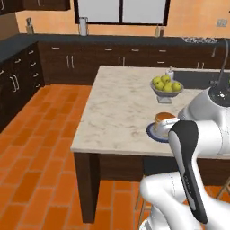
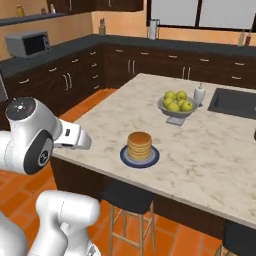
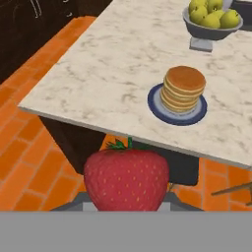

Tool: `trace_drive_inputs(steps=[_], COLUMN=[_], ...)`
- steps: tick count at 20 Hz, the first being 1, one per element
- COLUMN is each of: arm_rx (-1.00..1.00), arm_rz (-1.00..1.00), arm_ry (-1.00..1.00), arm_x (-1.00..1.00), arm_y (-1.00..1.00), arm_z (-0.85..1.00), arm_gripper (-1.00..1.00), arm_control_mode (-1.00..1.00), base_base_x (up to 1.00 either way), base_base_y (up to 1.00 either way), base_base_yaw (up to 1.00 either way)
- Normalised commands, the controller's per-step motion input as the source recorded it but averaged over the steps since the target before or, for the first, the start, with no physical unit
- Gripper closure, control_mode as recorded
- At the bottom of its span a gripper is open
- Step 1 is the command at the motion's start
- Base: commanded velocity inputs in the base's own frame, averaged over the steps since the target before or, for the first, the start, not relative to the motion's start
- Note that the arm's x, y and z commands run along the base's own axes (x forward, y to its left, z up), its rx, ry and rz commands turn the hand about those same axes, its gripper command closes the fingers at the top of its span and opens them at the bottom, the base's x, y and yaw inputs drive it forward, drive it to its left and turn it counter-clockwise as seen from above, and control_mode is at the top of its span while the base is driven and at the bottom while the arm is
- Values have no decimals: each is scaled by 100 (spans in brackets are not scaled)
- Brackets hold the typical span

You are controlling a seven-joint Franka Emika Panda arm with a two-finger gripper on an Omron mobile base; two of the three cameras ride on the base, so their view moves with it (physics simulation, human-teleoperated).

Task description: Take the strawberry from the fridge and place it on top of the pancake, located on the dining counter.

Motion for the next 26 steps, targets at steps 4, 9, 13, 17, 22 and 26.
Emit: trace_drive_inputs(steps=[4,9,13,17,22,26], arm_rx=[0,0,0,0,0,0], arm_rz=[0,0,0,0,0,0], arm_ry=[0,0,0,0,0,0], arm_x=[0,0,0,0,0,0], arm_y=[0,0,0,0,0,0], arm_z=[0,0,0,0,0,0], arm_gripper=[100,100,100,100,100,100], arm_control_mode=[100,100,100,100,100,100], base_base_x=[18,33,67,72,50,23], base_base_y=[16,-10,0,-2,0,0], base_base_yaw=[-48,-11,-15,-13,-19,-25])
